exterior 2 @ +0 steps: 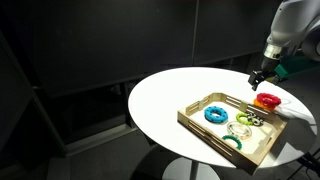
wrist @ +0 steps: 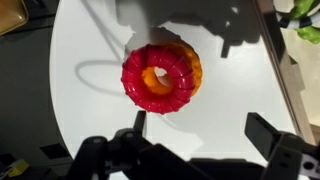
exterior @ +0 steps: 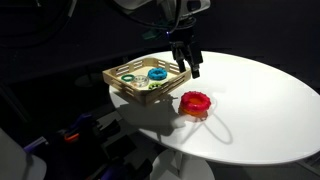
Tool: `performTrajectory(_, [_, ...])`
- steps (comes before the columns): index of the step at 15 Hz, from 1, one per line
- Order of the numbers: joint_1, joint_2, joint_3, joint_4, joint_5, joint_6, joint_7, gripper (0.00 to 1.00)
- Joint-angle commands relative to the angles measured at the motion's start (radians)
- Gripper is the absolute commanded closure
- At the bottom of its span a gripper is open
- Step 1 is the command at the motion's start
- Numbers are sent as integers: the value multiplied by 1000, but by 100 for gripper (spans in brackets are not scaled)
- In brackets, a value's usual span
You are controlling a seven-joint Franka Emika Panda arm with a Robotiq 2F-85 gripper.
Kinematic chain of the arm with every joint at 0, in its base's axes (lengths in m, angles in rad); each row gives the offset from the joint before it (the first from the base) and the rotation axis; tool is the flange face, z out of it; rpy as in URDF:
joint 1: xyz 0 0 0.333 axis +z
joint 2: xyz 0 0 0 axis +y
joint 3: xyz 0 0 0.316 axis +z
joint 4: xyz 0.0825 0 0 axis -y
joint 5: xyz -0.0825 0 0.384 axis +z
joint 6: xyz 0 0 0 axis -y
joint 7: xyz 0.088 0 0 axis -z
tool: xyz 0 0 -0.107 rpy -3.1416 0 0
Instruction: Remove the red ring from the wooden tray and put it on top of the orange ring that is on the table
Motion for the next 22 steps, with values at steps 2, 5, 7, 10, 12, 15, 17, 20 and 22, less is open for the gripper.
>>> performTrajectory(2, [-10, -86, 41, 40, 203, -135, -196, 0])
performTrajectory(5, [-10, -121, 58, 80, 310, -229, -310, 0])
performTrajectory(7, [-9, -137, 63, 111, 385, -303, -393, 0])
performTrajectory(10, [-7, -146, 64, 169, 492, -442, -511, 0])
performTrajectory(12, [-7, -150, 65, 209, 535, -530, -563, 0])
performTrajectory(15, [-7, -164, 69, 262, 557, -616, -597, 0])
performTrajectory(17, [-7, -189, 74, 285, 557, -637, -604, 0])
performTrajectory(20, [-4, -238, 82, 314, 563, -645, -612, 0])
performTrajectory(22, [-2, -267, 85, 335, 578, -653, -620, 0])
